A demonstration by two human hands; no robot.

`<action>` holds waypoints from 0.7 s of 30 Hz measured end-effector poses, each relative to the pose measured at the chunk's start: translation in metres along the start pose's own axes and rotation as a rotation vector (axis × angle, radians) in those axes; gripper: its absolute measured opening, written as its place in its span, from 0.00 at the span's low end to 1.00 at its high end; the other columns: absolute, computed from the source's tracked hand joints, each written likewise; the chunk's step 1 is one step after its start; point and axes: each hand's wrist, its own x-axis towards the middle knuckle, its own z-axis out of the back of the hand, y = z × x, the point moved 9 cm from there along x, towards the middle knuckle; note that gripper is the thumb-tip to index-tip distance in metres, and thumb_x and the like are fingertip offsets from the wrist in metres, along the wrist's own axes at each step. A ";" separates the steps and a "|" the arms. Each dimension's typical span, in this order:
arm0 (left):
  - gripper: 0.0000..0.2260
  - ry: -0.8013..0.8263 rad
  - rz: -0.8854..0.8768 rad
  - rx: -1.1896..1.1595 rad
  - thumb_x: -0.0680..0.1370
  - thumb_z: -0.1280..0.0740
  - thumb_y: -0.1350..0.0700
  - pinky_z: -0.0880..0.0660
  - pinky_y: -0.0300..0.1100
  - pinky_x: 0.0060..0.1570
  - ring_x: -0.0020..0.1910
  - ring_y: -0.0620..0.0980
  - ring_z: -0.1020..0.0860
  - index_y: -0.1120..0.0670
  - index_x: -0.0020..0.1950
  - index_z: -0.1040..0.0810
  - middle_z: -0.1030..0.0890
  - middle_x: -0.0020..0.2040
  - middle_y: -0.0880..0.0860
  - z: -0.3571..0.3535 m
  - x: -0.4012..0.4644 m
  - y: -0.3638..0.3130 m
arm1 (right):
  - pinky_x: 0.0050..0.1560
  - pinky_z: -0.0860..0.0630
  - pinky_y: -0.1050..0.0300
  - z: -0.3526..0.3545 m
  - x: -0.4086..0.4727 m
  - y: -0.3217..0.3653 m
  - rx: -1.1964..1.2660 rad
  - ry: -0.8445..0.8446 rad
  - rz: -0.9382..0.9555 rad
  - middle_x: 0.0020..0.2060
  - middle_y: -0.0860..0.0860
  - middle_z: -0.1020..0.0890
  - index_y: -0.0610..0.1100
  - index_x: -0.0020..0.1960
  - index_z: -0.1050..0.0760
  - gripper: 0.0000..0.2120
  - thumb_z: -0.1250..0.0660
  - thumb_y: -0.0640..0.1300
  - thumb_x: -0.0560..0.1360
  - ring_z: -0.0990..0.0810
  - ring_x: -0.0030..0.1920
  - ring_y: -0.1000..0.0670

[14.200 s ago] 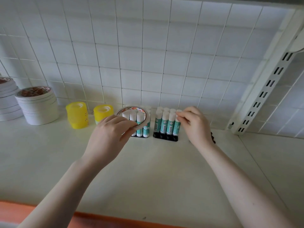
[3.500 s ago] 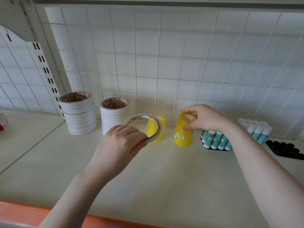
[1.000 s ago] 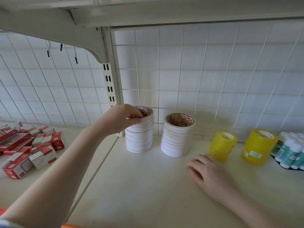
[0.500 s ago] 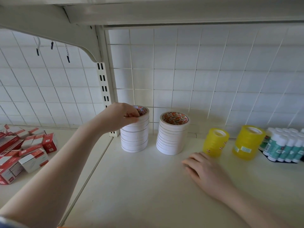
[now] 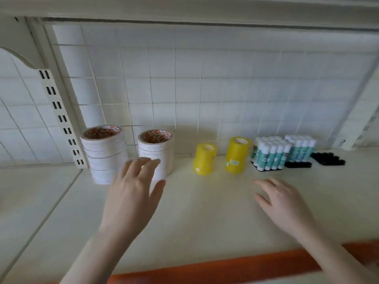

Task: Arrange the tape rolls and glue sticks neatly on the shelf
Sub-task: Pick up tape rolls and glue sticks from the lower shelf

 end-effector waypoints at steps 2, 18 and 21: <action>0.20 0.099 -0.037 -0.030 0.72 0.41 0.47 0.26 0.47 0.49 0.51 0.56 0.24 0.56 0.58 0.22 0.21 0.52 0.53 -0.027 -0.006 -0.043 | 0.38 0.22 0.46 0.017 -0.020 -0.037 -0.038 -0.029 -0.068 0.38 0.45 0.19 0.40 0.47 0.19 0.12 0.24 0.41 0.64 0.19 0.38 0.39; 0.21 0.274 -0.200 -0.280 0.69 0.35 0.47 0.23 0.52 0.47 0.51 0.59 0.22 0.55 0.59 0.22 0.21 0.54 0.54 -0.193 -0.010 -0.486 | 0.41 0.22 0.49 0.154 -0.167 -0.413 -0.139 -0.165 -0.446 0.40 0.45 0.19 0.42 0.48 0.19 0.12 0.24 0.41 0.65 0.20 0.41 0.41; 0.21 0.276 -0.220 -0.314 0.72 0.36 0.46 0.25 0.51 0.52 0.56 0.58 0.24 0.54 0.61 0.23 0.22 0.57 0.54 -0.214 0.001 -0.549 | 0.41 0.21 0.47 0.163 -0.176 -0.476 -0.153 -0.163 -0.469 0.40 0.45 0.18 0.42 0.49 0.20 0.13 0.25 0.40 0.65 0.19 0.41 0.41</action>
